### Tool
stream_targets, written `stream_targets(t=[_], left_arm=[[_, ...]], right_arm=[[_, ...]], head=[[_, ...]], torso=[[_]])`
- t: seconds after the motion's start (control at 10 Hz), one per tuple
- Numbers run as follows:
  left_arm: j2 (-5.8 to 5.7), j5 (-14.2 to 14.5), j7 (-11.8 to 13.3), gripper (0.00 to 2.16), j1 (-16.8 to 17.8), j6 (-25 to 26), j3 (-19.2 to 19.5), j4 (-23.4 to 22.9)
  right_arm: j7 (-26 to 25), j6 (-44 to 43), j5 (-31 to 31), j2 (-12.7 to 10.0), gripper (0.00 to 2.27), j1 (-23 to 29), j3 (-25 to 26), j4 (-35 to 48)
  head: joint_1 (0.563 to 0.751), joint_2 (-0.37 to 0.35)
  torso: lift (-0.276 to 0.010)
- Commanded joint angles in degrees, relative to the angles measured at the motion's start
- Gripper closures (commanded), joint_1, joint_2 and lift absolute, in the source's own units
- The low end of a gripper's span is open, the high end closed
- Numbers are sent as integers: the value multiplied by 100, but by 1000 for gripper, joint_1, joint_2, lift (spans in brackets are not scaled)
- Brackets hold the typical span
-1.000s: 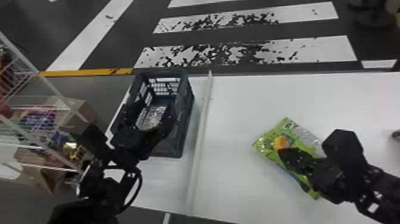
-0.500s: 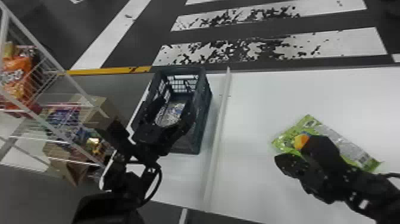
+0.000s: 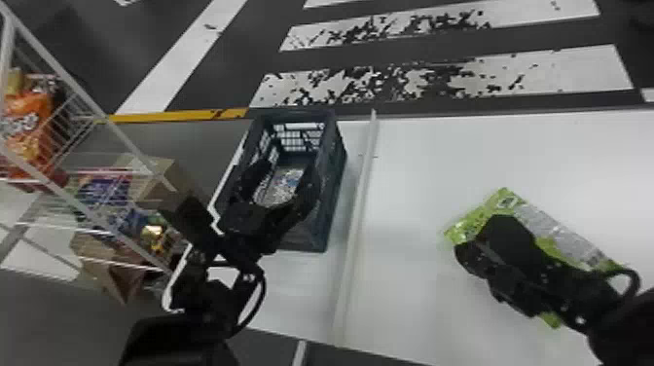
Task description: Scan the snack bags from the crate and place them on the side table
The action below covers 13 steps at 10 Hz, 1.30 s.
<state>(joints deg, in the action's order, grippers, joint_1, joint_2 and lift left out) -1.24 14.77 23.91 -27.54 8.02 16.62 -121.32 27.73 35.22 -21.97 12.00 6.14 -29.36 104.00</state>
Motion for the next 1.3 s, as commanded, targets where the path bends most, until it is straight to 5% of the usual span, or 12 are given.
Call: stream_targets(t=[0.0, 1.2], left_arm=[[1, 0, 0, 76, 12, 3, -1, 12], [10, -9, 9, 76, 47, 91, -9, 21]], right_arm=[[-92, 7, -194, -40, 2219, -78, -17, -160], [-285, -81, -370, 39, 2219, -377, 677, -688]], head=[[695, 349], [695, 229]], torso=[[-94], [-94]])
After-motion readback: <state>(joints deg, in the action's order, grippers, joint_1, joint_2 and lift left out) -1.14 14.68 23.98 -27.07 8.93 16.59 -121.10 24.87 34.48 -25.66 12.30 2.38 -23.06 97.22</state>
